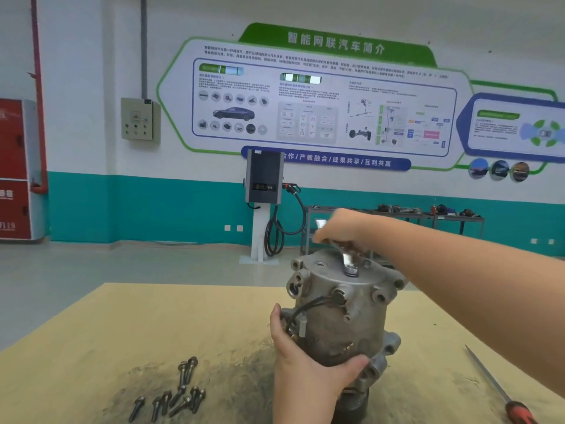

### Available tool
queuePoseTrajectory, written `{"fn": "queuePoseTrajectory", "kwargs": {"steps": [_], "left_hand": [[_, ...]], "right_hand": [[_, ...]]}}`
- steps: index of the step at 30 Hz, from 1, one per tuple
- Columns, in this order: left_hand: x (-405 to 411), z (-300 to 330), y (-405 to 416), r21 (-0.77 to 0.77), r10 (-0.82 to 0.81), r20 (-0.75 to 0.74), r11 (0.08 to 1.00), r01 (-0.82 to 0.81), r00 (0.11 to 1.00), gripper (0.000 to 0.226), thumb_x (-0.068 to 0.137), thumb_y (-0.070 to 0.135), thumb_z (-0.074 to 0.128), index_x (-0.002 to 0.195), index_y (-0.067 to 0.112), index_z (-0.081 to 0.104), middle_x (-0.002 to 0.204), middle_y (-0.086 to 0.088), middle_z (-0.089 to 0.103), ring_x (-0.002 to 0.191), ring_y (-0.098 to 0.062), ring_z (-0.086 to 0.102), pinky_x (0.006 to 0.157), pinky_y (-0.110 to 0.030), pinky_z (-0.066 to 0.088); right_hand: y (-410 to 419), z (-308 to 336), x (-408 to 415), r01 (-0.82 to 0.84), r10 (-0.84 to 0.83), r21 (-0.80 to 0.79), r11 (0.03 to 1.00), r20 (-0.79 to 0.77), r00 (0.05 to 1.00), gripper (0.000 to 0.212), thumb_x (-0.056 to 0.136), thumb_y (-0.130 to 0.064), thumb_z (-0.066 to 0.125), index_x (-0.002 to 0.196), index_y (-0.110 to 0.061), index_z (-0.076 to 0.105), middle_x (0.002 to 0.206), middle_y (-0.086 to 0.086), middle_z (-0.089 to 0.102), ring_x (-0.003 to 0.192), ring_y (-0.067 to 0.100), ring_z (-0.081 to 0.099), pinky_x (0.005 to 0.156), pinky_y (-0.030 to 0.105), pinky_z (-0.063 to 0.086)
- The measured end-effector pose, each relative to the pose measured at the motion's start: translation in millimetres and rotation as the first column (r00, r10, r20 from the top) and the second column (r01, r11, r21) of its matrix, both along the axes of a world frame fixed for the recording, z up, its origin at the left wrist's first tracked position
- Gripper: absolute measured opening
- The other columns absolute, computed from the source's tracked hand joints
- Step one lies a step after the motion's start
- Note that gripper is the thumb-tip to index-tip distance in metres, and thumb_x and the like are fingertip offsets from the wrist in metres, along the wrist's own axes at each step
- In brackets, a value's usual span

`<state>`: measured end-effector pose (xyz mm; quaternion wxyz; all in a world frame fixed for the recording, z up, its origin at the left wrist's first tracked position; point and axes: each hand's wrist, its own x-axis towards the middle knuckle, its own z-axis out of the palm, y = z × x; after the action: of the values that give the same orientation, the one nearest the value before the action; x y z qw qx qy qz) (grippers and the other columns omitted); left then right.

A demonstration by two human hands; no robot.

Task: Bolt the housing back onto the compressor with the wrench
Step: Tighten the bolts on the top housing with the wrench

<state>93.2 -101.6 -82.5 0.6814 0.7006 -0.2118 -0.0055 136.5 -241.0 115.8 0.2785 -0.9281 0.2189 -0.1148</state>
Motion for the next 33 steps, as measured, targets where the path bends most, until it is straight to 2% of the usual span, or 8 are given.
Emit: {"fn": "queuePoseTrajectory", "kwargs": {"steps": [4, 9, 12, 15, 19, 23, 28, 33], "left_hand": [[-1.3, 0.6, 2.2, -0.002, -0.028, -0.015, 1.0, 0.028, 1.0, 0.147, 0.03, 0.058, 0.088, 0.136, 0.056, -0.014, 0.152, 0.004, 0.037, 0.135, -0.017, 0.045, 0.113, -0.037, 0.038], [-3.8, 1.3, 2.1, -0.01, -0.007, 0.016, 1.0, 0.007, 1.0, 0.141, 0.032, 0.06, 0.088, 0.129, 0.063, -0.015, 0.153, 0.003, 0.038, 0.136, -0.019, 0.045, 0.112, -0.037, 0.037], [-5.0, 0.0, 1.8, -0.04, 0.008, 0.047, 0.999, -0.006, 0.999, 0.137, 0.033, 0.058, 0.089, 0.125, 0.068, -0.012, 0.149, 0.008, 0.037, 0.125, -0.011, 0.048, 0.107, -0.032, 0.039], [-5.0, -2.2, 0.0, -0.038, 0.042, 0.036, 0.998, -0.04, 0.998, 0.139, 0.025, 0.065, 0.085, 0.123, 0.069, -0.013, 0.149, 0.007, 0.039, 0.117, -0.009, 0.048, 0.102, -0.03, 0.04], [1.3, -4.7, -6.5, 0.007, 0.107, 0.029, 0.994, -0.107, 0.994, 0.144, 0.019, 0.064, 0.081, 0.129, 0.063, -0.012, 0.146, -0.002, 0.048, 0.118, -0.018, 0.057, 0.097, -0.035, 0.047], [6.8, -2.5, -10.9, -0.014, 0.097, -0.04, 0.995, -0.097, 0.995, 0.141, 0.011, 0.06, 0.081, 0.123, 0.065, -0.004, 0.15, 0.004, 0.037, 0.128, -0.022, 0.052, 0.107, -0.046, 0.044], [6.7, -7.8, -10.5, -0.07, 0.064, -0.026, 0.995, -0.066, 0.998, 0.139, 0.014, 0.057, 0.084, 0.125, 0.066, 0.002, 0.123, 0.015, 0.041, 0.096, -0.002, 0.057, 0.092, -0.024, 0.045], [7.9, -6.8, -9.8, -0.073, 0.035, -0.028, 0.997, -0.037, 0.999, 0.149, 0.014, 0.056, 0.085, 0.134, 0.06, -0.002, 0.127, 0.017, 0.033, 0.111, -0.008, 0.047, 0.102, -0.028, 0.039]], "right_hand": [[-43.6, -11.6, -48.9, 0.046, -0.19, 0.755, 0.654, 0.104, 0.976, 0.007, 0.091, -0.006, 0.062, 0.091, 0.0, 0.06, 0.061, 0.005, 0.056, 0.036, 0.005, 0.038, 0.031, 0.012, 0.033], [-45.7, -40.4, -130.8, -0.341, -0.297, 0.883, 0.323, 0.436, 0.849, 0.016, 0.073, -0.015, 0.068, 0.084, -0.005, 0.07, 0.066, 0.003, 0.064, 0.047, 0.008, 0.056, 0.037, 0.014, 0.045], [-18.6, -67.4, -172.1, -0.475, -0.247, 0.661, 0.581, 0.7, 0.67, 0.01, 0.077, -0.023, 0.065, 0.079, -0.017, 0.073, 0.074, 0.003, 0.065, 0.055, 0.01, 0.059, 0.045, 0.015, 0.047], [25.2, -82.2, -191.6, -0.313, 0.137, 0.04, 0.949, 0.841, 0.523, 0.007, 0.085, -0.03, 0.067, 0.079, -0.026, 0.069, 0.073, -0.002, 0.066, 0.057, 0.012, 0.059, 0.05, 0.019, 0.048], [79.9, -60.6, -164.8, -0.329, 0.652, -0.592, 0.736, 0.488, 0.581, 0.013, 0.086, -0.029, 0.059, 0.086, -0.021, 0.069, 0.078, -0.015, 0.056, 0.067, 0.001, 0.052, 0.06, 0.015, 0.044], [119.5, -25.3, -83.5, -0.289, 0.535, -0.817, 0.5, 0.028, 0.844, 0.016, 0.095, -0.019, 0.048, 0.098, -0.014, 0.063, 0.085, 0.0, 0.061, 0.07, 0.018, 0.052, 0.066, 0.033, 0.05], [87.7, 18.3, -2.2, -0.336, 0.205, -0.651, 0.681, -0.271, 0.94, 0.023, 0.09, -0.004, 0.053, 0.11, 0.001, 0.064, 0.068, 0.003, 0.048, 0.056, 0.013, 0.044, 0.054, 0.023, 0.04], [7.4, 22.6, -3.2, 0.042, -0.012, 0.18, 0.983, -0.164, 0.986, 0.02, 0.096, -0.004, 0.046, 0.092, 0.003, 0.065, 0.064, 0.005, 0.055, 0.041, 0.007, 0.042, 0.045, 0.013, 0.034]]}}
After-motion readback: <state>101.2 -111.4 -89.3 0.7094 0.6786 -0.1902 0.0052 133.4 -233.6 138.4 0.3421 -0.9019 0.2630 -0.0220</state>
